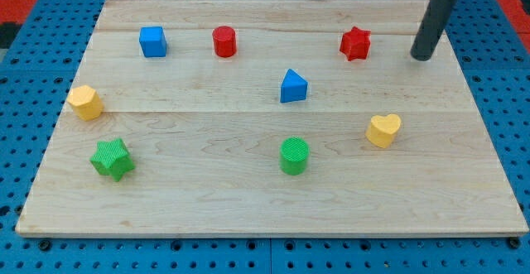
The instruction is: Move the red star diagonally top right to the blue triangle
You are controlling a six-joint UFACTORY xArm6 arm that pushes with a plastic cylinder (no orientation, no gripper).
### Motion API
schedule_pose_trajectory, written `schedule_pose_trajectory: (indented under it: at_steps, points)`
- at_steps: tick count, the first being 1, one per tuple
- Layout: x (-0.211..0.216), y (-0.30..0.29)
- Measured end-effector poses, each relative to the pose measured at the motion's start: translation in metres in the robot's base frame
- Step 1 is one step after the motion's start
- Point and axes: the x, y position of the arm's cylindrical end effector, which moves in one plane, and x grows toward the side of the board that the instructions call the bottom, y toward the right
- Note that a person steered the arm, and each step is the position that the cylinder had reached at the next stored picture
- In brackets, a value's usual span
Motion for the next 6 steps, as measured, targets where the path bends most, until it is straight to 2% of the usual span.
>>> schedule_pose_trajectory:
  at_steps: [1,2,4,6]
  points:
    - [-0.013,-0.081]
    - [-0.016,-0.103]
    - [-0.014,-0.084]
    - [-0.014,-0.117]
